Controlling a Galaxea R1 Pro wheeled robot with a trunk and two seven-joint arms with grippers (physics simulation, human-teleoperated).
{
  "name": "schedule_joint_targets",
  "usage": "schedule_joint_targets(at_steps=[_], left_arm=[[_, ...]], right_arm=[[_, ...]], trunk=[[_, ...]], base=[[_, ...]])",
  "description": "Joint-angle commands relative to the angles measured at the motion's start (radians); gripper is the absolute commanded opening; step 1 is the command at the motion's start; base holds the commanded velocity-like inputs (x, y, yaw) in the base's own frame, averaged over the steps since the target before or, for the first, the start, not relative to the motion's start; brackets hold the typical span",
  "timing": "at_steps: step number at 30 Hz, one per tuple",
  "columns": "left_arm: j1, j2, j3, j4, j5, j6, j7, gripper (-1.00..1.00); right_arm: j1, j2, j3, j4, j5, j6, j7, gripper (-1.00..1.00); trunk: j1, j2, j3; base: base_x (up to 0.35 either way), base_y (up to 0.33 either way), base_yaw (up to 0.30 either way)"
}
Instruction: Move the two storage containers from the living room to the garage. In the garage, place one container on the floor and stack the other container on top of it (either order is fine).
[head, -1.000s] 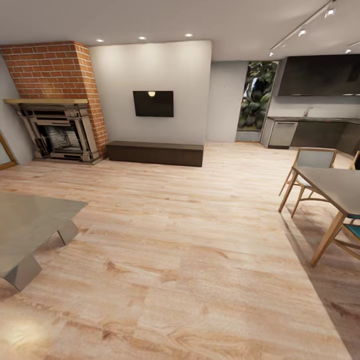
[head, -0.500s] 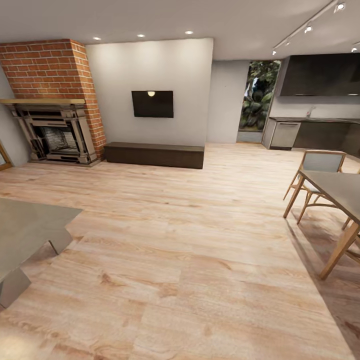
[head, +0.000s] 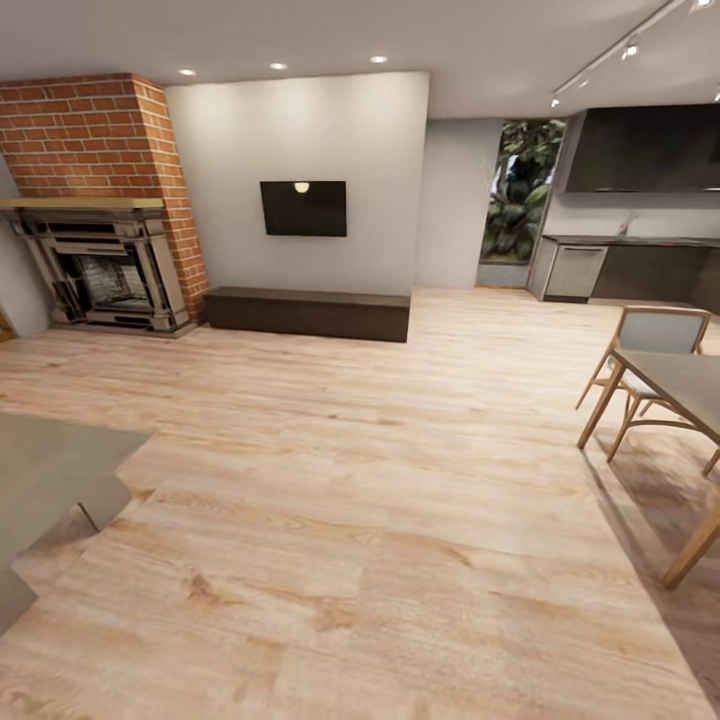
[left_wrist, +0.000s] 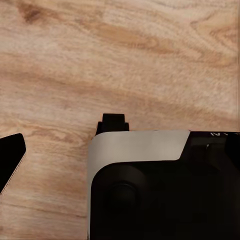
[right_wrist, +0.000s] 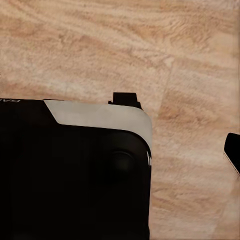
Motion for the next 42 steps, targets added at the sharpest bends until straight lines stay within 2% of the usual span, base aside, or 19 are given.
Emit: schedule_joint_targets(at_steps=[1,42], left_arm=[[0.000,0.000,-0.002,-0.001,0.007,0.003,-0.004,1.00],[-0.001,0.000,-0.002,-0.001,0.007,0.003,-0.004,1.00]], right_arm=[[-0.001,0.001,0.008,0.002,-0.008,-0.005,-0.001,1.00],[-0.001,0.001,0.008,0.002,-0.008,-0.005,-0.001,1.00]], trunk=[[0.001,0.000,-0.001],[0.001,0.000,-0.001]], base=[[0.321,0.000,0.000],[0.321,0.000,0.000]])
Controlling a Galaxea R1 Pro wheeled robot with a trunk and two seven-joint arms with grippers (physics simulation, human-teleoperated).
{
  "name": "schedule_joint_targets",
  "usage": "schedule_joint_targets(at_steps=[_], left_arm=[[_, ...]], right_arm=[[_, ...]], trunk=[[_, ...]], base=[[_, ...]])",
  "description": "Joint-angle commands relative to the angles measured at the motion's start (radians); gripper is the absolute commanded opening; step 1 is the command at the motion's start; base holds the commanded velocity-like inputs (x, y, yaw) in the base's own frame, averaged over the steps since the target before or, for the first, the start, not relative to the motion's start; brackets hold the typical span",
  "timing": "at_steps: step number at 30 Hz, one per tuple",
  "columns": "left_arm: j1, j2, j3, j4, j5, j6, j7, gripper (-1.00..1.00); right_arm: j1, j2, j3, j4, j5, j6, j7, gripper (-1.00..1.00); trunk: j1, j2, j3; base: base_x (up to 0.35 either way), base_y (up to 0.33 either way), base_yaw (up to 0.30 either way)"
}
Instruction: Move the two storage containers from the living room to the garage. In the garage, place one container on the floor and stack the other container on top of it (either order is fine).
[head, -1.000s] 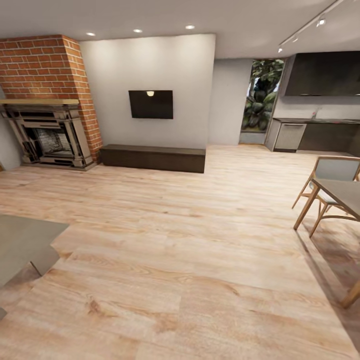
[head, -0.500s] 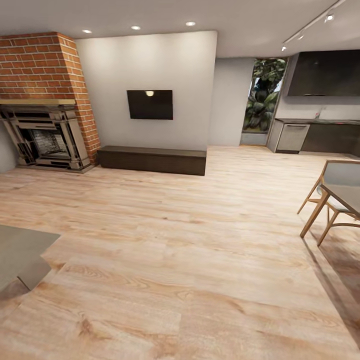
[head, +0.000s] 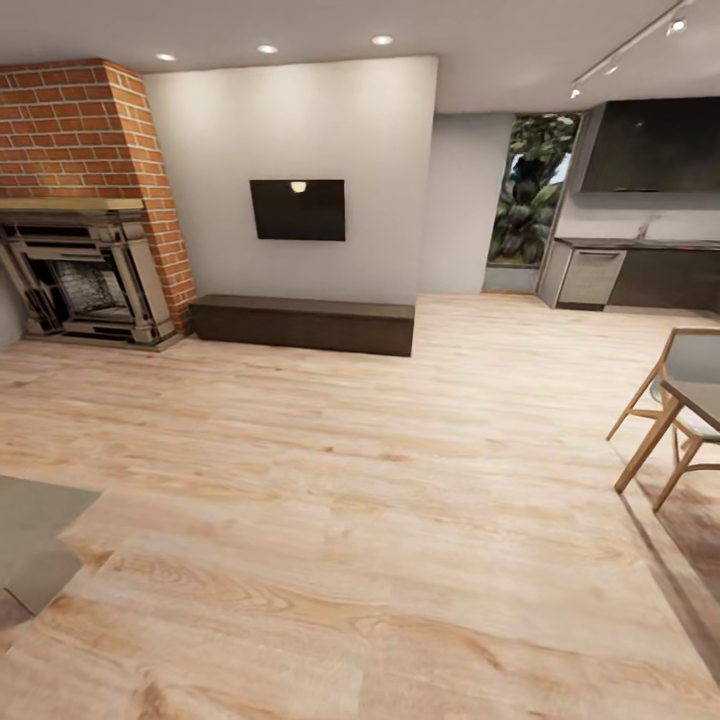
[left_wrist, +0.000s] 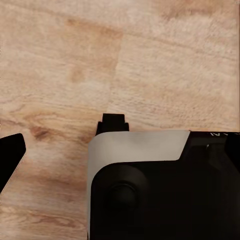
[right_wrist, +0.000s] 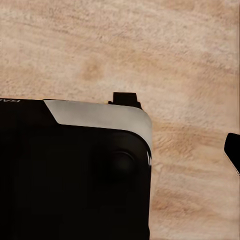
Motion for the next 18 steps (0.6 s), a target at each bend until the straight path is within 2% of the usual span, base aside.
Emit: schedule_joint_targets(at_steps=[1,18], left_arm=[[0.000,0.000,-0.002,-0.001,0.007,0.003,-0.004,1.00],[0.000,0.000,-0.002,-0.001,0.006,0.003,-0.004,1.00]], right_arm=[[-0.001,0.001,0.008,0.002,-0.008,-0.005,-0.001,1.00],[-0.001,0.002,0.008,0.002,-0.006,-0.004,-0.001,1.00]], trunk=[[0.001,0.000,-0.001],[0.001,0.000,-0.001]], base=[[0.321,0.000,0.000],[0.321,0.000,0.000]])
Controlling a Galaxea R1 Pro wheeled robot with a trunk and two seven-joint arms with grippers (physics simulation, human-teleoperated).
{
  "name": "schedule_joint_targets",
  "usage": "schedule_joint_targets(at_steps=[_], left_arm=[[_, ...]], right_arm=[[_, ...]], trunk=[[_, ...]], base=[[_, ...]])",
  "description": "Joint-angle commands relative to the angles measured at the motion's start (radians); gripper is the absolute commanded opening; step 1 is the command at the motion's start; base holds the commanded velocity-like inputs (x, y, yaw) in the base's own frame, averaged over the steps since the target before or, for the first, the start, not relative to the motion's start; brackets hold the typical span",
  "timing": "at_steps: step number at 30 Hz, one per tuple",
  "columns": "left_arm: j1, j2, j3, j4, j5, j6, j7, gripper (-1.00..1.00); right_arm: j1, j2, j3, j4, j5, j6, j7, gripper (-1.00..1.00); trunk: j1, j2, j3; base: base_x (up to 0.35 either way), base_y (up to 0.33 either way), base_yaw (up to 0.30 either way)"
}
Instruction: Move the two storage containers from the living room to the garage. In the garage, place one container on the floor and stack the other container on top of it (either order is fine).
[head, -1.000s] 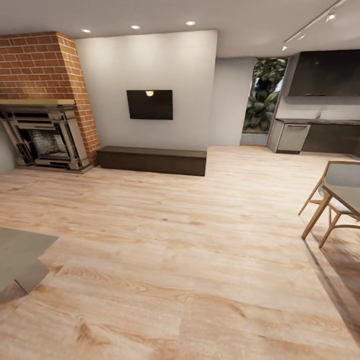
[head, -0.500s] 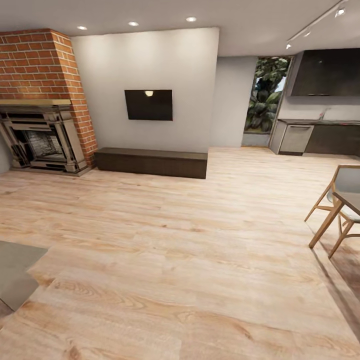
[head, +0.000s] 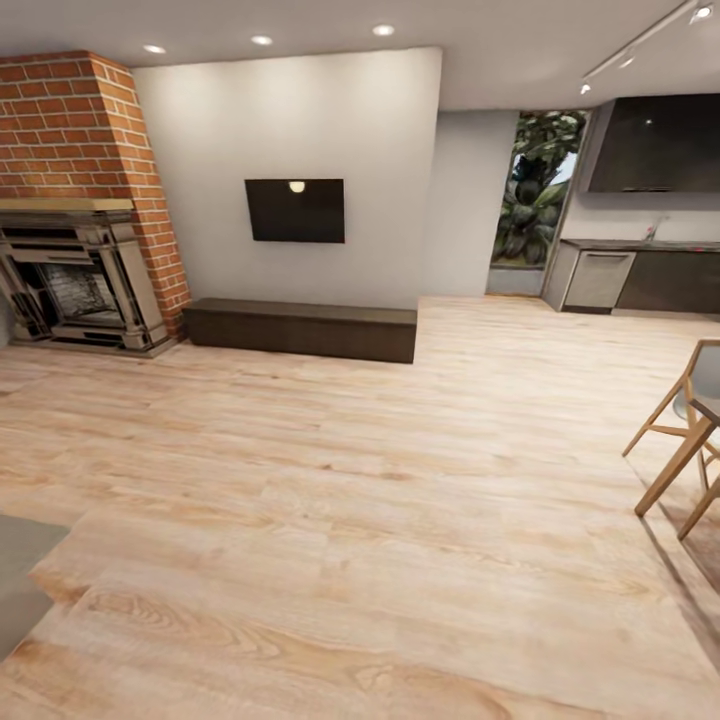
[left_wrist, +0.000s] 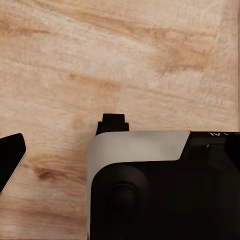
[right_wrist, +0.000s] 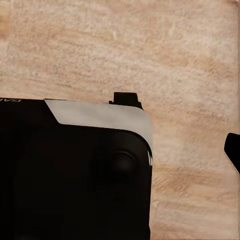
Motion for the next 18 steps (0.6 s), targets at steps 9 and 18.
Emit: schedule_joint_targets(at_steps=[9,18], left_arm=[[0.000,0.000,-0.002,0.000,0.007,0.003,-0.004,1.00],[0.000,0.000,-0.002,-0.001,0.007,0.003,-0.004,1.00]], right_arm=[[-0.001,0.000,0.008,0.002,-0.007,-0.004,-0.001,1.00],[-0.001,0.000,0.008,0.002,-0.007,-0.005,-0.001,1.00]], trunk=[[0.001,0.000,-0.001],[0.001,0.000,-0.001]], base=[[0.321,0.000,0.000],[0.321,0.000,0.000]])
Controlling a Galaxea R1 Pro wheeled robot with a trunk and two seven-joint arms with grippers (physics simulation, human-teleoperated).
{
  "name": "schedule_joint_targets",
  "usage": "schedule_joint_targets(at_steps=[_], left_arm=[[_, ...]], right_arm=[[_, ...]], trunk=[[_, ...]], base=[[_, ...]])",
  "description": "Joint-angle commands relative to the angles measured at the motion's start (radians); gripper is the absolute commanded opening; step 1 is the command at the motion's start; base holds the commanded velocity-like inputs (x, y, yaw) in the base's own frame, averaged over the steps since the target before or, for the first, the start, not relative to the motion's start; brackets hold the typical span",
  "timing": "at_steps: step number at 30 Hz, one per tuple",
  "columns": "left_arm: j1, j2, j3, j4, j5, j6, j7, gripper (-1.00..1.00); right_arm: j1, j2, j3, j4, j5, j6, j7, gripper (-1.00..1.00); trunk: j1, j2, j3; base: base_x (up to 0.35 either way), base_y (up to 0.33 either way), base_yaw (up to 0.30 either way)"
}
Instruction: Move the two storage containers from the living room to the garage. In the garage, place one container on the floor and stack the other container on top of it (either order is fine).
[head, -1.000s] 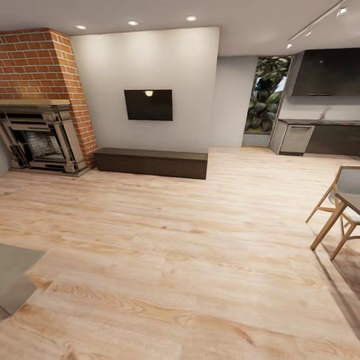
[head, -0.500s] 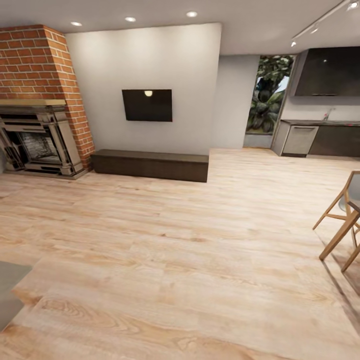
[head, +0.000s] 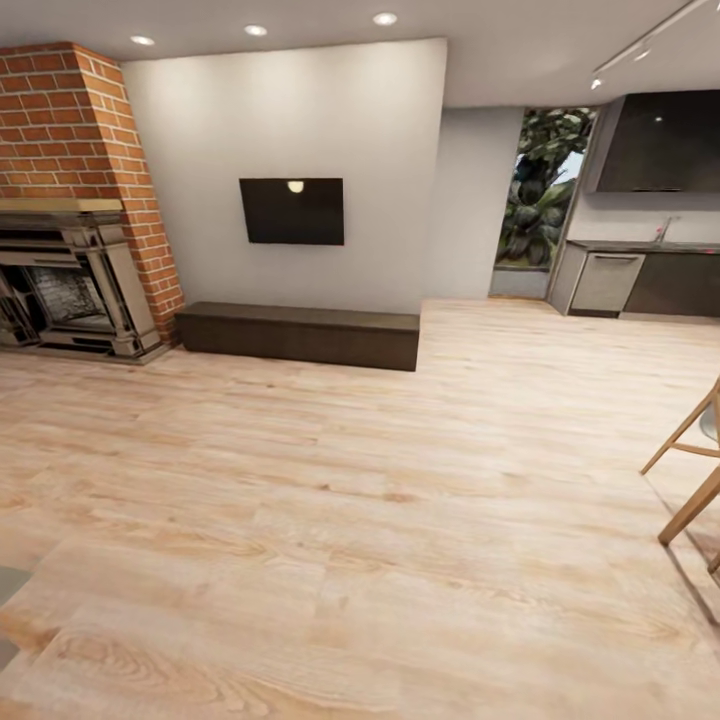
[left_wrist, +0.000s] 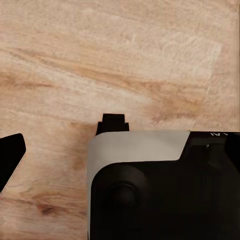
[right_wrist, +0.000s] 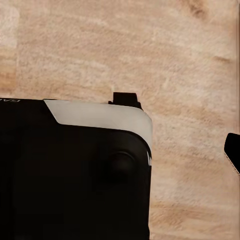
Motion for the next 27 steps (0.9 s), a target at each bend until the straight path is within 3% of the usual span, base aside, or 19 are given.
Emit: schedule_joint_targets(at_steps=[1,9,27], left_arm=[[0.000,0.000,-0.002,-0.001,0.007,0.003,-0.004,1.00],[0.000,0.000,-0.002,0.000,0.007,0.003,-0.004,1.00],[0.000,0.000,-0.002,-0.001,0.007,0.003,-0.004,1.00]], right_arm=[[-0.001,0.001,0.008,0.002,-0.008,-0.004,-0.001,1.00],[-0.001,0.001,0.008,0.002,-0.008,-0.005,-0.002,1.00],[-0.001,0.000,0.007,0.002,-0.008,-0.006,-0.003,1.00]], trunk=[[0.001,0.000,-0.001],[0.001,0.000,-0.001],[0.001,0.000,-0.001]], base=[[0.321,0.000,0.000],[0.321,0.000,0.055],[0.321,0.000,0.262]])
